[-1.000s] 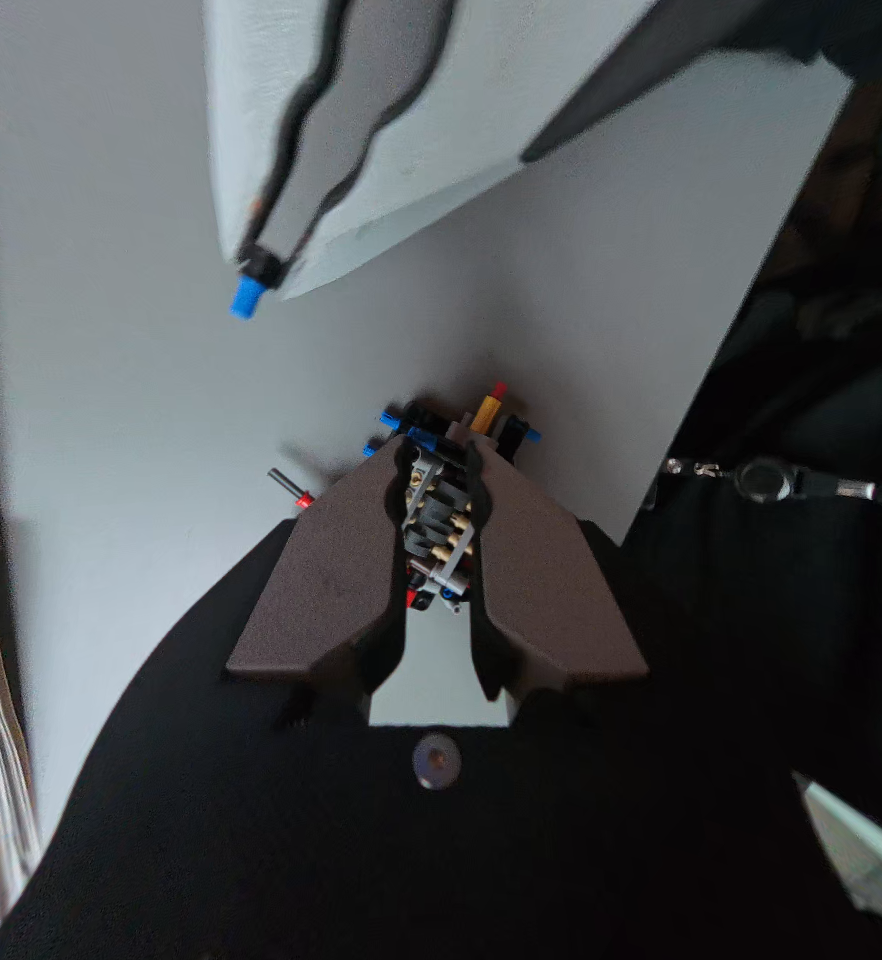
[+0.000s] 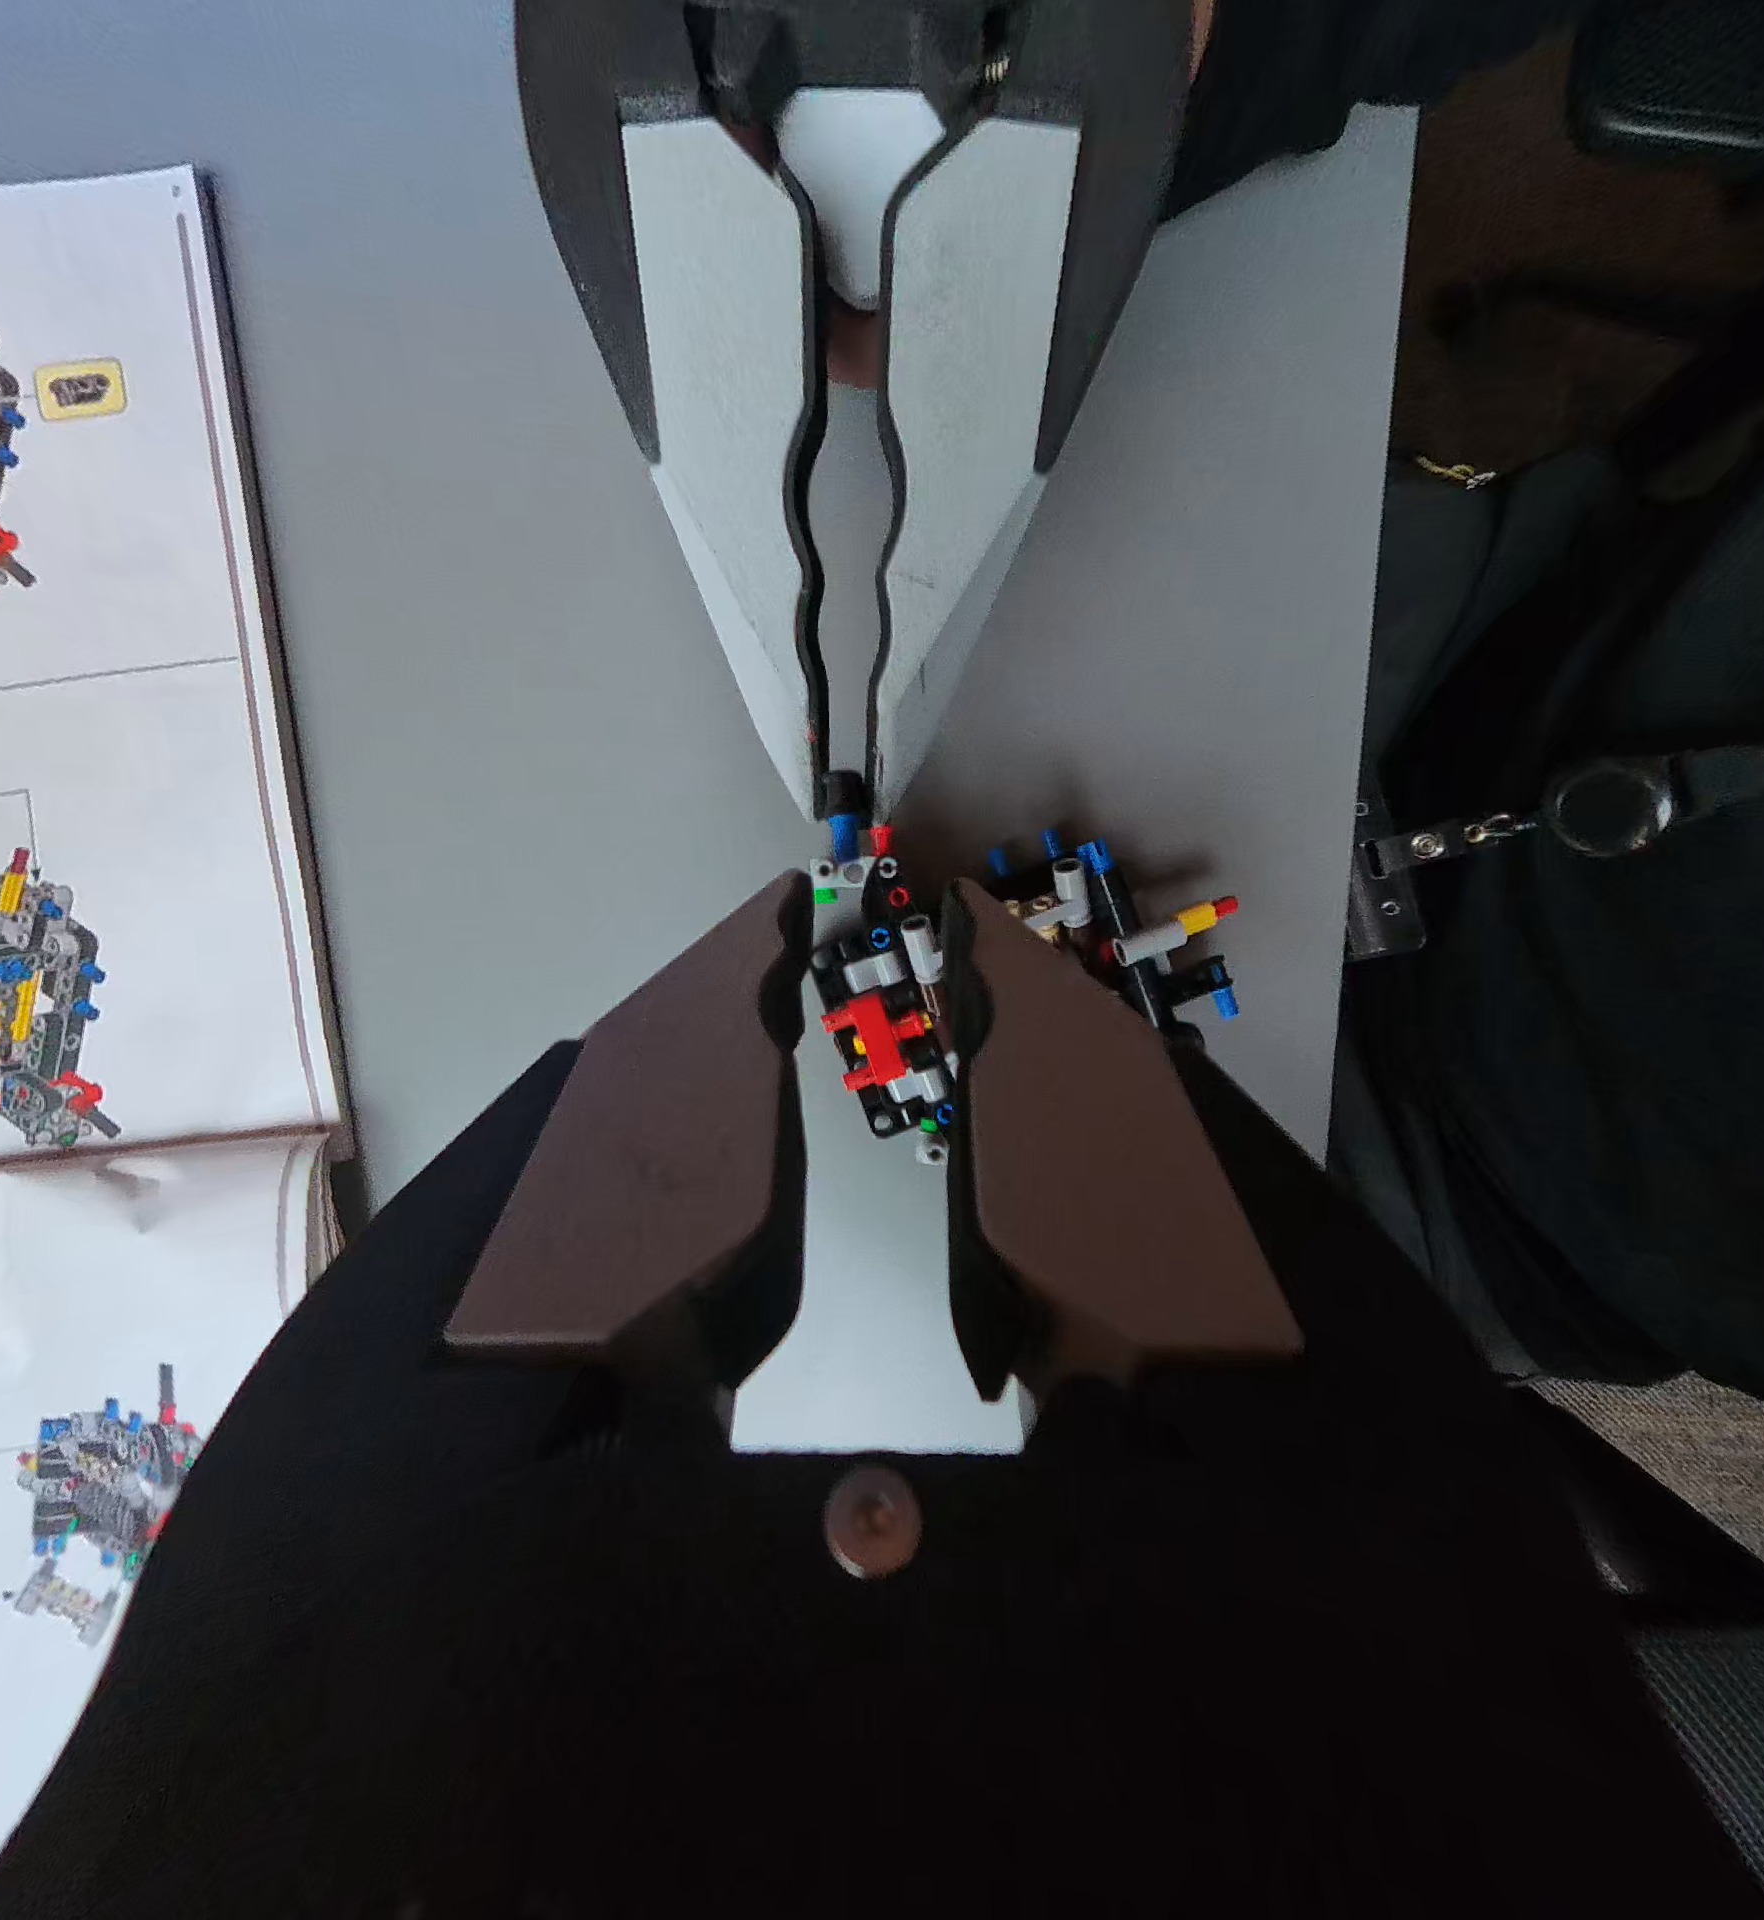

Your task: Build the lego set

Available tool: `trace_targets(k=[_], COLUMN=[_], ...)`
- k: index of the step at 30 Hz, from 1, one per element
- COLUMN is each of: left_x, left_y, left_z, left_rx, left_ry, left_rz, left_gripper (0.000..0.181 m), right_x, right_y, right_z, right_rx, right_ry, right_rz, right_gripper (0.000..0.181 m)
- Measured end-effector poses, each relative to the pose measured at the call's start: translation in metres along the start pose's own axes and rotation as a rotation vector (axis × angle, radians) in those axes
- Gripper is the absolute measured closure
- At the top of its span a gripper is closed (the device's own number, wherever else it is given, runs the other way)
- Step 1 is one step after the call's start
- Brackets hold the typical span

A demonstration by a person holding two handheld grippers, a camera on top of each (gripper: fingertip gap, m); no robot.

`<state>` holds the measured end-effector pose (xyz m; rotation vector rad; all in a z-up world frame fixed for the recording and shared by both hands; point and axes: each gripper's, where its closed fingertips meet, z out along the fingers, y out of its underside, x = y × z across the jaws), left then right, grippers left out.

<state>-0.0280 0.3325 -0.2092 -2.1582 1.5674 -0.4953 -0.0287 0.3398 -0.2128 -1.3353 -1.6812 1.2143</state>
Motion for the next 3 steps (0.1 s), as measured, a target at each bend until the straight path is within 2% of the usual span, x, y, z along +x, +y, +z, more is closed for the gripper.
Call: trace_targets(k=[1, 3], left_x=[-0.0012, -0.0022], left_y=[-0.0024, -0.0034], left_z=[0.0006, 0.0029], left_rx=[0.003, -0.011], left_ry=[0.008, 0.027], left_rz=[0.005, 0.011], left_gripper=[0.160, 0.166], right_x=[-0.0002, -0.0015], right_y=[0.0009, 0.0024], right_z=[0.0005, 0.0015], right_rx=[-0.008, -0.021], right_ry=[0.003, 0.003], right_rz=[-0.007, -0.018], right_gripper=[0.178, 0.178])
